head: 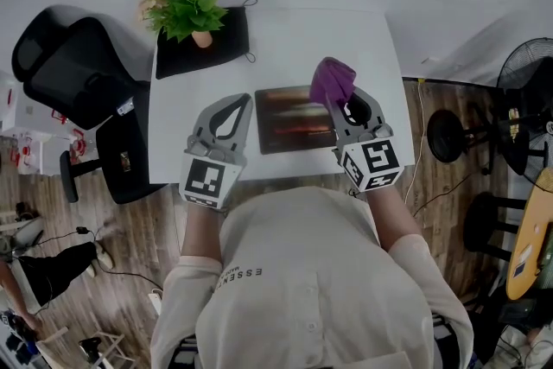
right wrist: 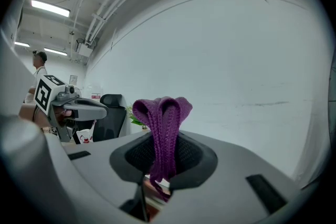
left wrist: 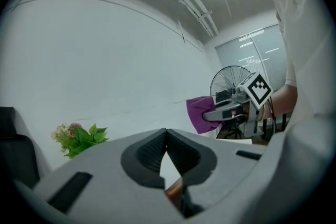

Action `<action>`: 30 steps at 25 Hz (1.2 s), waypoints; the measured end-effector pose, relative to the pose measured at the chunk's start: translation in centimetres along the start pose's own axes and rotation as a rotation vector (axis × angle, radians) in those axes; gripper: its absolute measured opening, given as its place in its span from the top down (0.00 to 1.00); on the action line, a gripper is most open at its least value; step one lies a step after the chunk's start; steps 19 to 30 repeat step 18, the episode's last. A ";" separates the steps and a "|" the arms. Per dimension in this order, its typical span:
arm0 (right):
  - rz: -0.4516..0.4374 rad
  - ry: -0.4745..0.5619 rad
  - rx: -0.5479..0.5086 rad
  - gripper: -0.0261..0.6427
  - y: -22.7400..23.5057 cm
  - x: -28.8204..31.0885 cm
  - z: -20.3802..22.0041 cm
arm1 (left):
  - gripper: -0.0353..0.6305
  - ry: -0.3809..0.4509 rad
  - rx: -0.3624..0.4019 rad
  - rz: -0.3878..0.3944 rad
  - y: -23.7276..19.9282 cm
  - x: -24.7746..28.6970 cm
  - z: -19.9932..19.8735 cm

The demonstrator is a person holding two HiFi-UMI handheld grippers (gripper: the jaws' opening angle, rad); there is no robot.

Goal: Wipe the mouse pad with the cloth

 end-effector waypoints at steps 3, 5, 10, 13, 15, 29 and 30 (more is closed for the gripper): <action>0.001 0.007 -0.005 0.83 0.0 -0.1 0.0 | 0.94 -0.002 0.015 -0.002 0.0 0.2 0.2; -0.001 0.008 -0.005 0.83 0.0 -0.1 0.0 | 0.94 -0.009 0.015 -0.009 0.0 0.3 0.2; -0.025 0.016 -0.033 0.83 -0.3 -0.4 0.0 | 0.94 -0.022 0.002 -0.029 0.0 0.4 0.3; -0.040 0.022 -0.040 0.83 -0.4 -0.5 -0.1 | 0.94 -0.029 -0.004 -0.036 0.0 0.5 0.4; -0.045 0.025 -0.035 0.83 -0.4 -0.5 0.0 | 0.94 -0.029 -0.007 -0.036 0.0 0.5 0.5; -0.050 0.023 -0.028 0.83 -0.4 -0.5 0.2 | 0.94 -0.023 -0.011 -0.034 0.1 0.4 0.5; -0.050 0.023 -0.028 0.83 -0.4 -0.5 0.2 | 0.94 -0.023 -0.011 -0.034 0.1 0.4 0.5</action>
Point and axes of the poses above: the fingertips, and each gripper's own axes: x forward along the fingers, y to its right, z out of its underside, the point moved 4 cm from there along -x, backward along the fingers, and after that the axes turned 1 degree about -x, right-handed, at the moved point
